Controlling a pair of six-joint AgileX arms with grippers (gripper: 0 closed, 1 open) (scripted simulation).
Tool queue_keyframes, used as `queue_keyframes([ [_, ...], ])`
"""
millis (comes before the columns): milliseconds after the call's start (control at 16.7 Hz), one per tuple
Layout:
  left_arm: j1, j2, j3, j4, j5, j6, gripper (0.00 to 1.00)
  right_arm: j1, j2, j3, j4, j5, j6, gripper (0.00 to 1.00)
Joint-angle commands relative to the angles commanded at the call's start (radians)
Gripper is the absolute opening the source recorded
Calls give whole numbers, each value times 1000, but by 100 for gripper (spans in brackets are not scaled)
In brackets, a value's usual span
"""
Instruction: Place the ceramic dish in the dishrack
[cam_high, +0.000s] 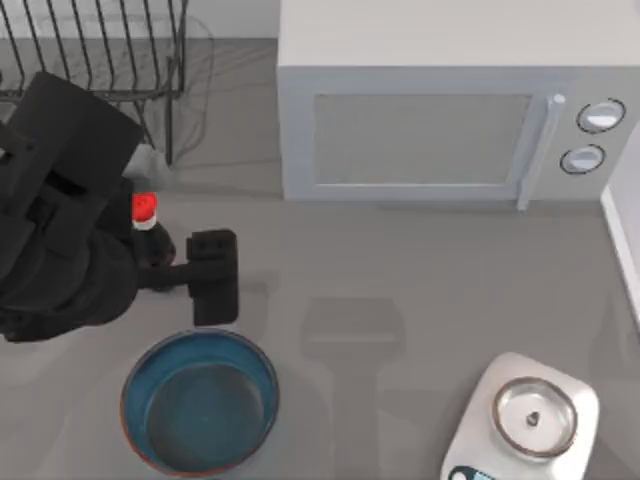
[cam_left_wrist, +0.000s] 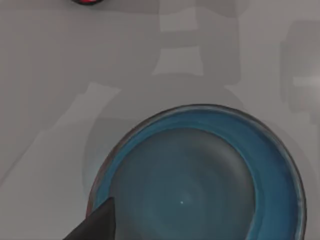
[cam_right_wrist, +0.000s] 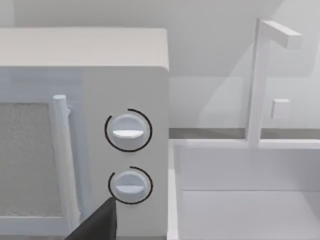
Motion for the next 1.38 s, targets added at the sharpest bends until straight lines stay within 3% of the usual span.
queue_keyframes([
  [360,-205,418,342,-292,3,-198,100,0,0,0,0,0,0,100],
  [600,-266,537,450,-371,5,-257,100,0,0,0,0,0,0,100],
  [1020,-264,544,439,-356,5,-257,100,0,0,0,0,0,0,100],
  [1380,-264,622,271,-99,5,-254,100,0,0,0,0,0,0,100],
])
